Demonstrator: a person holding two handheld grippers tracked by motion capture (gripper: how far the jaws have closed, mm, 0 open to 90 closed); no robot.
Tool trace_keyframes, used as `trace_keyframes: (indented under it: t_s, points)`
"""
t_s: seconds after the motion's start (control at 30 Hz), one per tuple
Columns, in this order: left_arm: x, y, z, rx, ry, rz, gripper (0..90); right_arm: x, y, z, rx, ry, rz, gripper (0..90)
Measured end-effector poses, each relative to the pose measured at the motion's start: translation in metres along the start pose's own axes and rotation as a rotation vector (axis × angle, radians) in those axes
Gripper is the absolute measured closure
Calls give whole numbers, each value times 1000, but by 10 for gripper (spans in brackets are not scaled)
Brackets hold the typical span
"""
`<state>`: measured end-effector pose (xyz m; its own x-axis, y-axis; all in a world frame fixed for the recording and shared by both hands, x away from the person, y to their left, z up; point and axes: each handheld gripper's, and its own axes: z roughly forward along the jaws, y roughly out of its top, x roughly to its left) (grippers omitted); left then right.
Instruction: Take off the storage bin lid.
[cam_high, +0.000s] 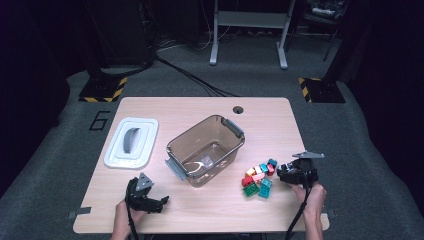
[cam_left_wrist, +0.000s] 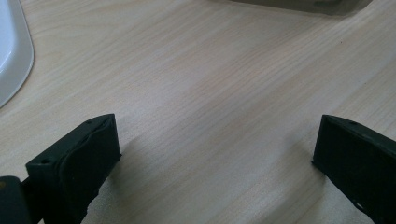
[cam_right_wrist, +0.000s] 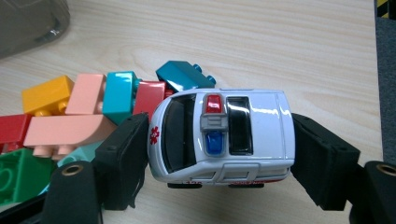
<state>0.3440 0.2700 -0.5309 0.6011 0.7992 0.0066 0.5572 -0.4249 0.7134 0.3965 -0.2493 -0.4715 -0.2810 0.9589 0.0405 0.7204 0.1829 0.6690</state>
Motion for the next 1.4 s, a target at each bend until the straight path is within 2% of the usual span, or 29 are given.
trace_keyframes:
  t_s: [0.23,0.63,0.7,0.8,0.87,0.93,1.4]
  points:
    - [0,0,0,0,0,0,4,5,12,-3,-4,19,-1,251]
    - [0,0,0,0,4,7,5,18,34,-1,-20,46,-52,252]
    - [0,0,0,0,5,7,5,22,38,-1,-19,50,-42,252]
    - [0,0,0,-6,4,-1,4,25,44,1,-25,57,-64,251]
    - [0,0,0,-1,4,5,5,28,47,1,-21,61,-63,252]
    - [0,0,0,0,4,7,5,30,51,2,-30,71,-81,251]
    - [0,0,0,5,-1,8,5,45,77,3,-38,101,-105,251]
